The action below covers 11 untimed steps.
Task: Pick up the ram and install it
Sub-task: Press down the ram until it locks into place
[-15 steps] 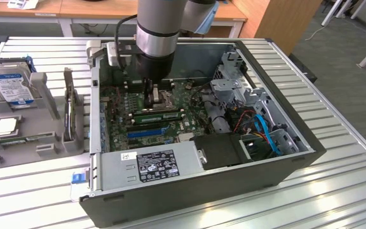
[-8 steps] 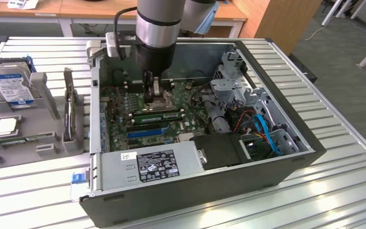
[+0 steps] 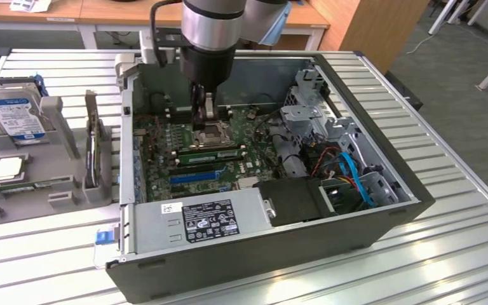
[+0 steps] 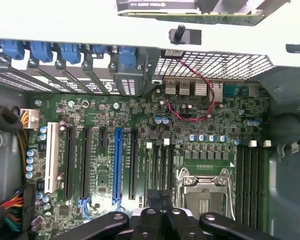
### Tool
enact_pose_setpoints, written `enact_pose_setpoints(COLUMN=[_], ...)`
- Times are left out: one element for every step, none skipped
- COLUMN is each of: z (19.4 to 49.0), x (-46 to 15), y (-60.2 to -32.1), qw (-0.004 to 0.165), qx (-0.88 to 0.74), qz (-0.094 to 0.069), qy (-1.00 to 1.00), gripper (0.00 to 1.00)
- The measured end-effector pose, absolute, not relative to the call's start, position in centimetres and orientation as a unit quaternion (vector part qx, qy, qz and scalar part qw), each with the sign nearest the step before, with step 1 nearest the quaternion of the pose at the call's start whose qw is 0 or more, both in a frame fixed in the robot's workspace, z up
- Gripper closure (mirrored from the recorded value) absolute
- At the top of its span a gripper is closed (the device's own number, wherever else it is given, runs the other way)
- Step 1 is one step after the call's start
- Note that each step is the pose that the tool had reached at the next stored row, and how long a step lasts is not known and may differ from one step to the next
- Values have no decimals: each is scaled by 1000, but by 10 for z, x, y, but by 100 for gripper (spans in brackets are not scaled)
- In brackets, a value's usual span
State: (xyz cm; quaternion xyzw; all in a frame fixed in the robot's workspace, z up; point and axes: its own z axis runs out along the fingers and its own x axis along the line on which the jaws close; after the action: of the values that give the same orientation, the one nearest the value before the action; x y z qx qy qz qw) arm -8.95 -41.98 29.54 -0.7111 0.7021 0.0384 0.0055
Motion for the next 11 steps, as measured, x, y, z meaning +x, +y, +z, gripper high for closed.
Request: enact_pose_setpoints(z=[298,300,302,304,306,308,309,310,311,311,311], x=[-89,-89,-89,-89,-89,-89,-89,-89,-89,-89,-89], y=[-420,-420,-420,-420,-420,-420,-420,-420,-420,-420,-420], qw=[5,5,5,5,5,5,5,5,6,6,6], qx=[-711,-711,-711,-711,-711,-711,-711,-711,-711,-711,-711], qz=[38,38,38,38,38,38,38,38,38,38,38], qy=[702,702,702,702,702,702,702,702,702,702,702], gripper=[90,90,90,90,90,90,90,90,90,90,90])
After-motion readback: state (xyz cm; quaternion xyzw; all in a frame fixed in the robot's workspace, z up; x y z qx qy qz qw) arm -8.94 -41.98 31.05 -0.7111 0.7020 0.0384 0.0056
